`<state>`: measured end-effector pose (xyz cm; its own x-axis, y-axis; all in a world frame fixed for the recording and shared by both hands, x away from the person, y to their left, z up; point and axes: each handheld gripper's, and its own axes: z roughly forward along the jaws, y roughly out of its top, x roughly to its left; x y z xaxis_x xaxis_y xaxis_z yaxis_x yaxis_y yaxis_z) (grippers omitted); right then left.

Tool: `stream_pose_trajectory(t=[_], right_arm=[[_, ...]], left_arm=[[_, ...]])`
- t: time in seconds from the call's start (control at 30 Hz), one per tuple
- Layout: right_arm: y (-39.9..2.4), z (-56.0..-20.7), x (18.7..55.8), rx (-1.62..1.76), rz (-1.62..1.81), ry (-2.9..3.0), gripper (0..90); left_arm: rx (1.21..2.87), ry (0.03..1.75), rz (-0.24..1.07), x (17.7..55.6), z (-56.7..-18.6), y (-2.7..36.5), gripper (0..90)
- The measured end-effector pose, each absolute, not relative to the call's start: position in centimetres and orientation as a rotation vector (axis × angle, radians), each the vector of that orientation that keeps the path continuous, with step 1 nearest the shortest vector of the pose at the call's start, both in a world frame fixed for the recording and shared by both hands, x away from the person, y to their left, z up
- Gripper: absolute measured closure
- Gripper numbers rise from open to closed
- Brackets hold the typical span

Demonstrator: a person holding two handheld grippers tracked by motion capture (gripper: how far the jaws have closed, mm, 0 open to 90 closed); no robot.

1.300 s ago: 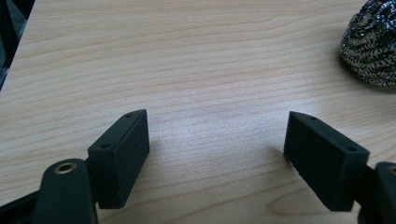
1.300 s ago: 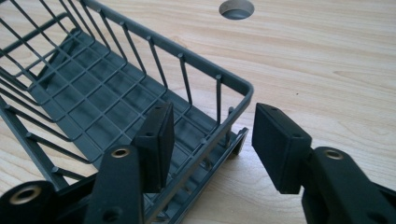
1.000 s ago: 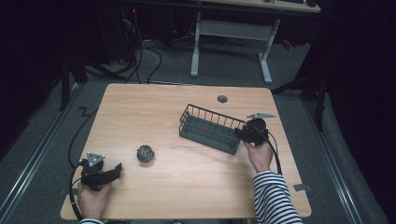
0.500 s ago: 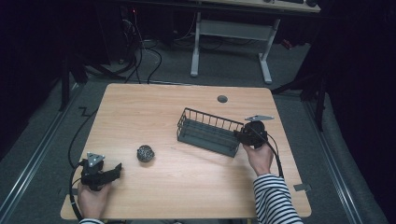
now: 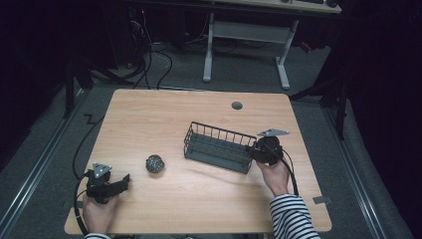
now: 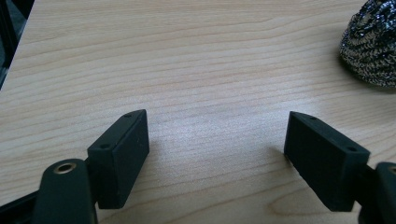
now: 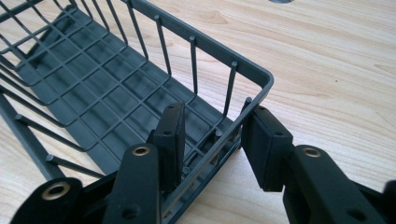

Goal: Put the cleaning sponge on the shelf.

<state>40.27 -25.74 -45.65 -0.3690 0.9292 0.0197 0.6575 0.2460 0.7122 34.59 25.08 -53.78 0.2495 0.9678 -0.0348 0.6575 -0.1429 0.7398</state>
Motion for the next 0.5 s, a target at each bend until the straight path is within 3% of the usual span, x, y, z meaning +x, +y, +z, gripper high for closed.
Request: stream_pose_trajectory(t=[0.5], right_arm=[[-25.9, -45.7, 38.4, 1.455, 0.950, 2.121, 56.2]], left_arm=[[1.889, 1.479, 0.626, 34.6, -53.8, 24.9, 22.6]])
